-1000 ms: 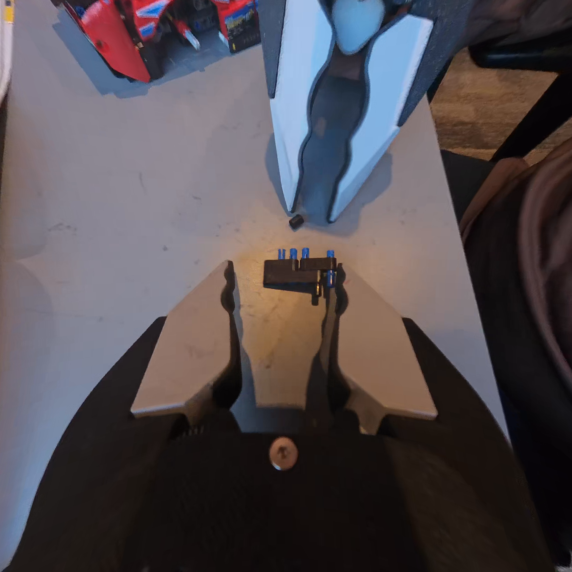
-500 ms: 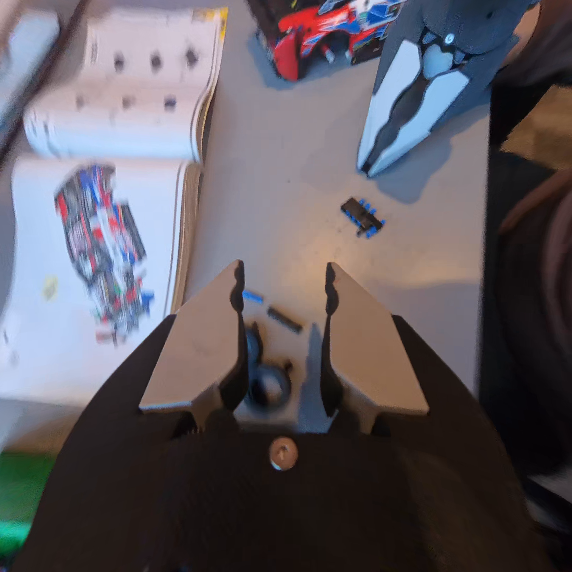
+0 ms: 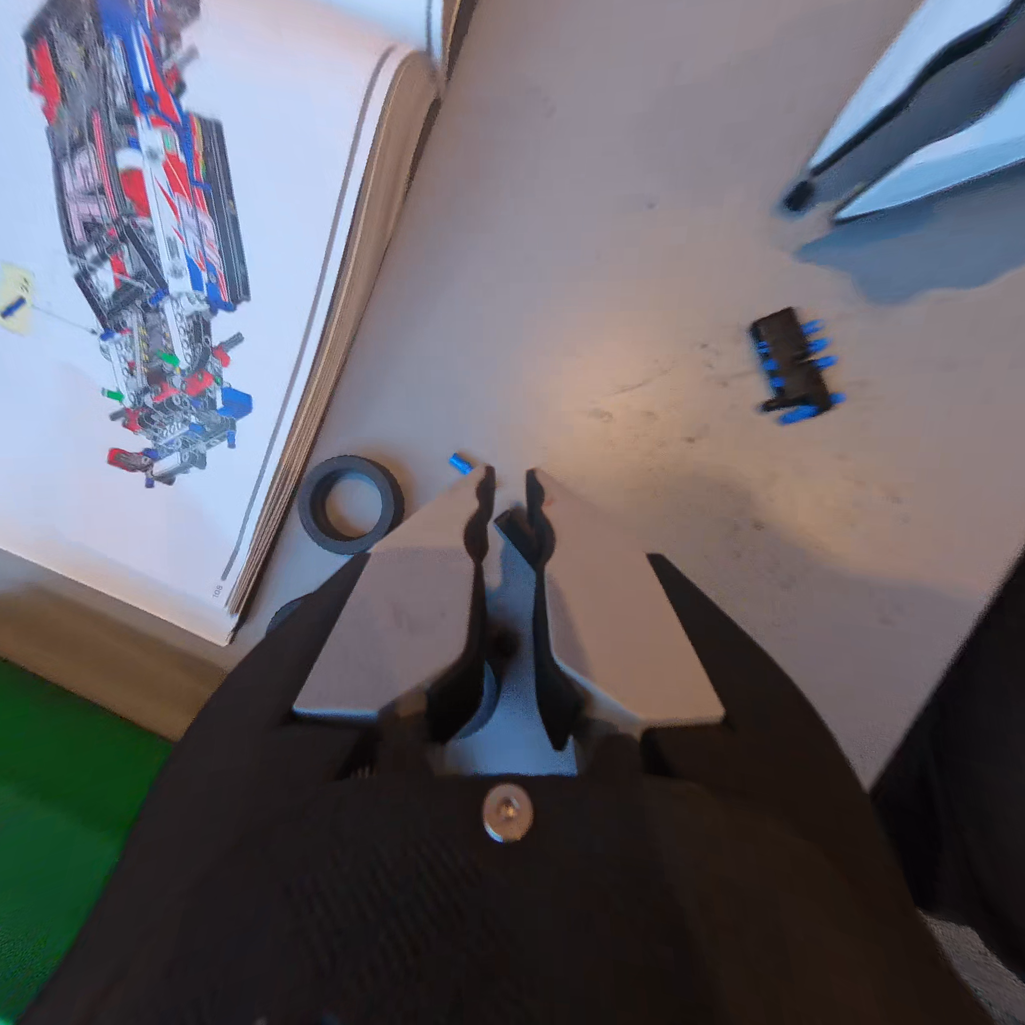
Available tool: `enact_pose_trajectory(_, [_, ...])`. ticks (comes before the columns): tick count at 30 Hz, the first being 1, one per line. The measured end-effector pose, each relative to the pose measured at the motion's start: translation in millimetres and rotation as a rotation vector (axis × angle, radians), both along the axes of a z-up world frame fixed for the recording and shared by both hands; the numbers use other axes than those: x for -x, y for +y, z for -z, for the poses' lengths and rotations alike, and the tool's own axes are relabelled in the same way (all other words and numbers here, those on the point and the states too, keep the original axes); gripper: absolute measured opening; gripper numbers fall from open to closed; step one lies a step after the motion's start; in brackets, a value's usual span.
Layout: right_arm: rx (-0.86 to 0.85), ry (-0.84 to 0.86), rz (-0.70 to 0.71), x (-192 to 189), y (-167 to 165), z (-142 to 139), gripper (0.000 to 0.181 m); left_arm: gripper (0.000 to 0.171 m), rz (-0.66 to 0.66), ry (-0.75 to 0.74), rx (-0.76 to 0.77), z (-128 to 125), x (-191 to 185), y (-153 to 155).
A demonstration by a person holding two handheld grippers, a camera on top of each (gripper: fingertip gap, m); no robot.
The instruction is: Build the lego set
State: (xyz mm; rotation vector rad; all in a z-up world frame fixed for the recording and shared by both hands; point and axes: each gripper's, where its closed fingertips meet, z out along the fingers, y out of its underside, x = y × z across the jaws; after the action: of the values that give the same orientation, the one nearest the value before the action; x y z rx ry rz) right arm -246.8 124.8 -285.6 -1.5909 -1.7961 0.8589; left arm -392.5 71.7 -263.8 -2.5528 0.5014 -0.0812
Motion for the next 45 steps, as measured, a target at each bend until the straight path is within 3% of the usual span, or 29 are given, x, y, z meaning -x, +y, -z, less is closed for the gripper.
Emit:
enact_pose_trajectory(3, [0.005,0.046,0.02,-5,5,-10,0.016,0.011,-0.039,0.01,0.032,17,5,6])
enact_pose_trajectory(6, [0.011,0.116,0.053,-13,13,-28,0.016,0.026,-0.072,0.034,0.052,27,10,9])
enact_pose_trajectory(9, [0.029,0.2,0.097,-22,23,-48,0.016,0.027,-0.079,0.074,0.081,36,13,10])
enact_pose_trajectory(15, [0.123,0.265,0.13,-38,24,-59,0.016,0.004,-0.029,0.033,0.091,39,1,11])
enact_pose_trajectory(23, [0.074,0.286,0.081,-33,8,-56,0.013,0.002,0.076,-0.007,0.032,37,-19,25])
enact_pose_trajectory(30, [-0.033,0.212,-0.009,-23,1,-33,0.013,0.002,0.24,-0.112,-0.165,6,-69,44])
enact_pose_trajectory(34, [-0.009,0.23,-0.031,-21,3,-35,0.014,0.002,0.457,-0.104,-0.366,-22,-110,45])
enact_pose_trajectory(36, [0.025,0.254,-0.048,-21,3,-39,0.014,0.002,0.584,-0.059,-0.441,-23,-129,38])
enact_pose_trajectory(39, [0.085,0.262,-0.057,-23,3,-42,0.014,0.002,0.659,-0.006,-0.467,-16,-146,33])
enact_pose_trajectory(45, [0.104,0.181,-0.092,-34,0,-30,0.014,0.002,0.674,-0.057,-0.396,-5,-174,28])
